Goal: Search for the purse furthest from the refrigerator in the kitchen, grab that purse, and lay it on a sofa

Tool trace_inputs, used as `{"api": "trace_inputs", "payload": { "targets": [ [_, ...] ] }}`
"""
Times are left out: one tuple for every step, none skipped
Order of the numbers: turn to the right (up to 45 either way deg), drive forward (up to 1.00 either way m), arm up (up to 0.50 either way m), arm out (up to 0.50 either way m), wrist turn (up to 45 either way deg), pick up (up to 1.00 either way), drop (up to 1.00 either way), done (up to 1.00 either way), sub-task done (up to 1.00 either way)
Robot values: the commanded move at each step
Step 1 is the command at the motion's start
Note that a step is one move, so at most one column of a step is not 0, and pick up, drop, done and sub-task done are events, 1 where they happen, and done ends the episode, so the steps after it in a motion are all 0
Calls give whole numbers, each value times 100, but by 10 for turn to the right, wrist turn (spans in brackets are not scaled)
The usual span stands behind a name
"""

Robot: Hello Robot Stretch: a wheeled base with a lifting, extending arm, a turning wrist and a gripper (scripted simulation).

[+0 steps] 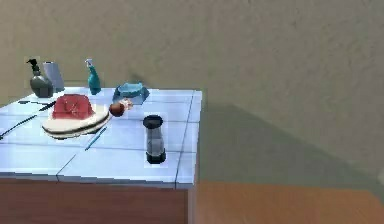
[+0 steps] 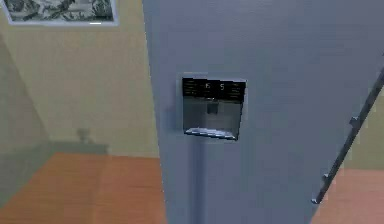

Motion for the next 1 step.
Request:
{"api": "trace_inputs", "payload": {
  "targets": [
    [-450,0,0,0,0,0,0,0,0]
  ]
}}
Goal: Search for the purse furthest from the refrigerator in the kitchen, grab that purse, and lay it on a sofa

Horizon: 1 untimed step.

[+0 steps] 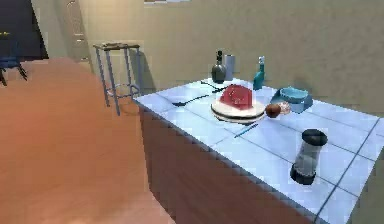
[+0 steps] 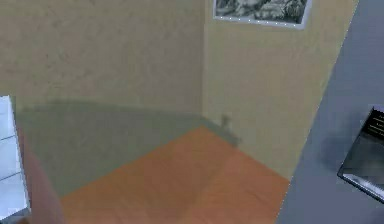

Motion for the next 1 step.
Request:
{"api": "trace_inputs", "payload": {
  "targets": [
    [-420,0,0,0,0,0,0,0,0]
  ]
}}
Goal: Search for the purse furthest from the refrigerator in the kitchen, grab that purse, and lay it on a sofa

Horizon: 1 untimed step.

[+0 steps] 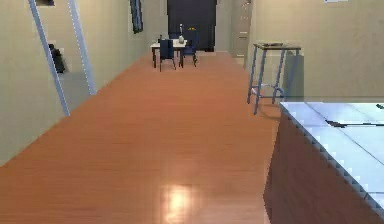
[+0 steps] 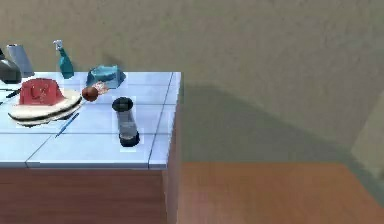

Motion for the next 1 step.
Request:
{"api": "trace_inputs", "payload": {
  "targets": [
    [0,100,0,0,0,0,0,0,0]
  ]
}}
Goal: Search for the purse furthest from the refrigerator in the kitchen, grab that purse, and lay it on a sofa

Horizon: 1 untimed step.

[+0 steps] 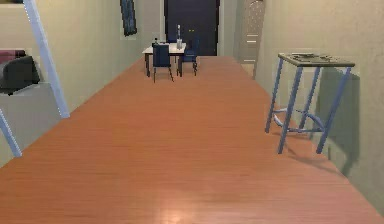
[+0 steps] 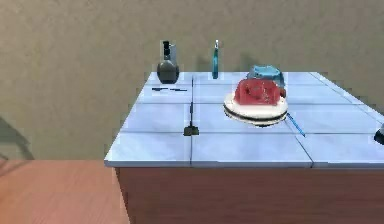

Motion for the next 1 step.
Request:
{"api": "trace_inputs", "payload": {
  "targets": [
    [0,100,0,0,0,0,0,0,0]
  ]
}}
